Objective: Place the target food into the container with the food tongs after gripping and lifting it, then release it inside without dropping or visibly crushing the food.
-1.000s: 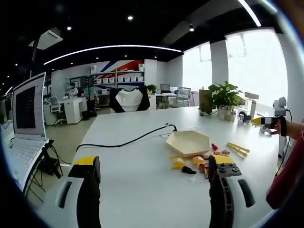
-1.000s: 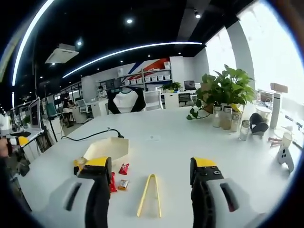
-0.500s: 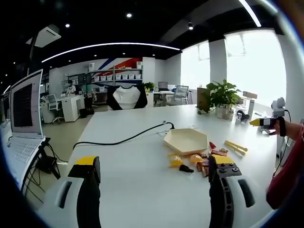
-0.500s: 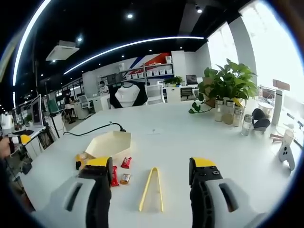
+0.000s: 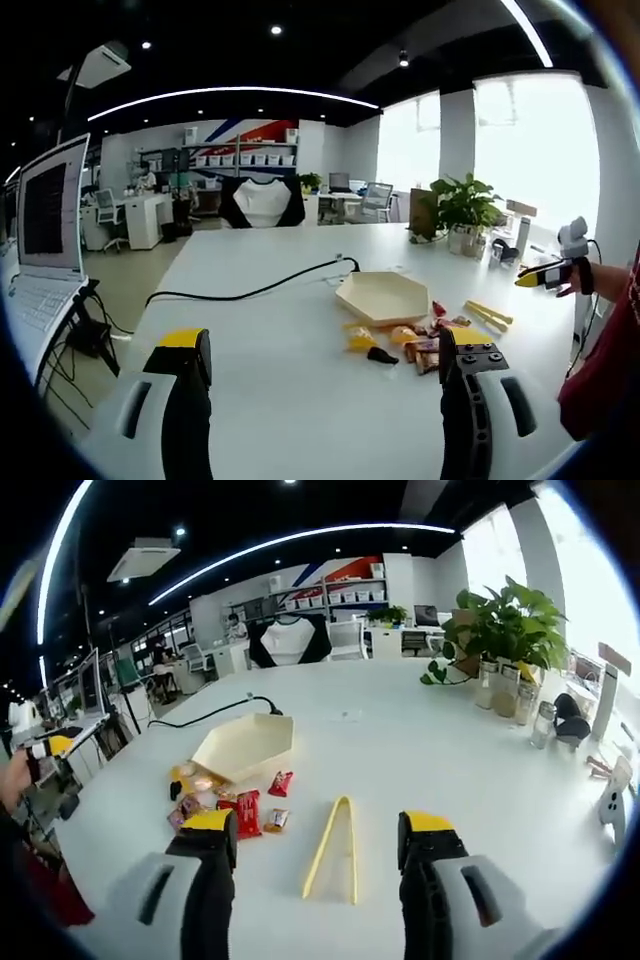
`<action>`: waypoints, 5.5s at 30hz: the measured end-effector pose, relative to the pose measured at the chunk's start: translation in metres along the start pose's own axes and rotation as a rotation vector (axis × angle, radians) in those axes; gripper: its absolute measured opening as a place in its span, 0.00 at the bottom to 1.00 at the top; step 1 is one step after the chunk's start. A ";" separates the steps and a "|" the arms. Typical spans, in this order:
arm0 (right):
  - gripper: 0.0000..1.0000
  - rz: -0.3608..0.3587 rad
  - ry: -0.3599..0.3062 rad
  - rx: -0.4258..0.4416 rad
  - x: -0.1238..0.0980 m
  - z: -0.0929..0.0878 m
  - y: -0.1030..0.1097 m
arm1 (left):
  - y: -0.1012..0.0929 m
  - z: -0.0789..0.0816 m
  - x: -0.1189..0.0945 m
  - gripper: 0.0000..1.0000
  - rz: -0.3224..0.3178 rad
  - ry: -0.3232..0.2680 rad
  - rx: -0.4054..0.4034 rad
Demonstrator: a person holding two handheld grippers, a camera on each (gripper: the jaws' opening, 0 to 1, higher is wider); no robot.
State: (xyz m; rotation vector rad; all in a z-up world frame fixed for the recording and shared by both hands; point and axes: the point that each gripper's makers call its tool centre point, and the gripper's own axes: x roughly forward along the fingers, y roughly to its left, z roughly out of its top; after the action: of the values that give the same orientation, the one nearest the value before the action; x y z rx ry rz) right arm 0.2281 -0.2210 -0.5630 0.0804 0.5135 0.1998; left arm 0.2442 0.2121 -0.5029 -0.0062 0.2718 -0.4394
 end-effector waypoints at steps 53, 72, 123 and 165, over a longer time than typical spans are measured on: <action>0.42 -0.131 0.230 -0.022 0.048 -0.077 -0.021 | 0.001 -0.013 -0.006 1.00 0.043 0.083 0.095; 0.36 -0.163 0.284 -0.042 0.058 -0.093 -0.017 | 0.005 -0.015 -0.010 1.00 0.059 0.087 0.090; 0.13 0.335 -0.094 0.201 -0.019 0.014 0.096 | -0.099 0.018 0.025 0.79 -0.378 -0.012 -0.092; 0.14 1.209 -0.429 0.125 -0.167 0.124 0.262 | -0.263 0.185 -0.057 0.35 -1.182 -0.325 -0.314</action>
State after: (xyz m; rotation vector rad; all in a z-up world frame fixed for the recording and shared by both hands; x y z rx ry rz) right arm 0.1030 -0.0029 -0.3423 0.5446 -0.0138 1.3016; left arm 0.1330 -0.0119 -0.2925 -0.5651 -0.0184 -1.5469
